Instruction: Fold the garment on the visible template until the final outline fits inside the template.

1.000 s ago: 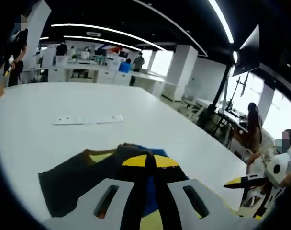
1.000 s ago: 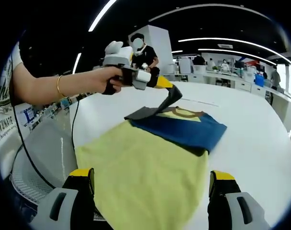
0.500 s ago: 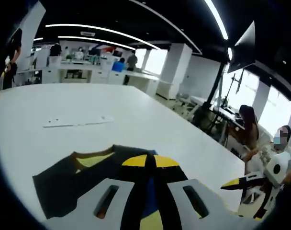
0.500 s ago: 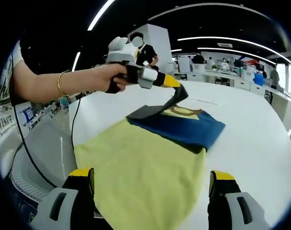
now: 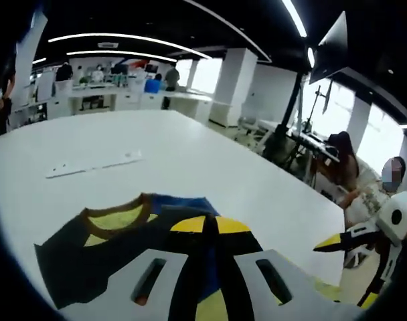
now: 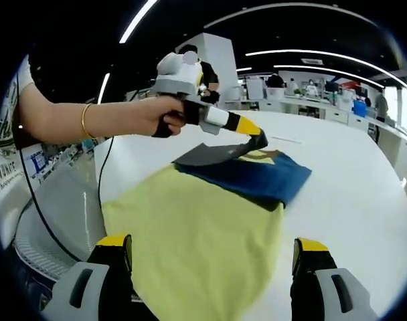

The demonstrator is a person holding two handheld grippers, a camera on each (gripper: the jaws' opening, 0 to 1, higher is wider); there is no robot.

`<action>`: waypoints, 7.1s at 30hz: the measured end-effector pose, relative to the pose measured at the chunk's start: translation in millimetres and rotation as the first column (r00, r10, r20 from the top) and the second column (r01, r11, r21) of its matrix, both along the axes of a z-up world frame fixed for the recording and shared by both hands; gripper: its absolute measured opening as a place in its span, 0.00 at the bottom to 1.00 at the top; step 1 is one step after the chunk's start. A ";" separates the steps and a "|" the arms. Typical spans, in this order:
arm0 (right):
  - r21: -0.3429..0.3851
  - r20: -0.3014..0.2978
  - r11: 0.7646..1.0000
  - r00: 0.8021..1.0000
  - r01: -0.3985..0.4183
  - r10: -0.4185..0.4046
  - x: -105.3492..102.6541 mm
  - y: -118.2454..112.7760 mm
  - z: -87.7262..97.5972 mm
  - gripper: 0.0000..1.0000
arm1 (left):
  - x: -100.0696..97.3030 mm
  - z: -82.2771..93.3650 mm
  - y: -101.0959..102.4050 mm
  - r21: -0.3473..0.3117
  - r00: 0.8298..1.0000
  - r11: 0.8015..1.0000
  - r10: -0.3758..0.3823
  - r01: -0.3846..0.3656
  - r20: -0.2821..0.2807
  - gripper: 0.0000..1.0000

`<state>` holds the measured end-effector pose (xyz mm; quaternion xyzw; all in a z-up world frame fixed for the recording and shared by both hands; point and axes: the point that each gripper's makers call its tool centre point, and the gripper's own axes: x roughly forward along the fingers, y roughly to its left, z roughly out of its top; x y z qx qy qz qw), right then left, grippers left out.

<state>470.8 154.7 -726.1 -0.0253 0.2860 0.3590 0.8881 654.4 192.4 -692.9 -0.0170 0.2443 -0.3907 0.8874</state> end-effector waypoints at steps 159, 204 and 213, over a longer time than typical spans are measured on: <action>-0.031 -0.082 0.969 0.967 -0.245 0.242 -48.2 6.0 -9.6 0.86 | -165.2 -28.8 155.0 0.120 0.962 0.957 -0.271 0.264 0.046 0.85; -0.243 -0.192 0.886 0.915 -0.395 0.355 -87.2 -22.5 -54.6 0.49 | -264.9 -90.7 206.1 0.371 0.860 0.779 -0.489 0.505 -0.144 0.42; -0.296 -0.191 0.864 0.912 -0.407 0.364 -85.1 -27.6 -62.0 0.44 | -262.3 -93.6 209.4 0.428 0.854 0.751 -0.508 0.503 -0.112 0.39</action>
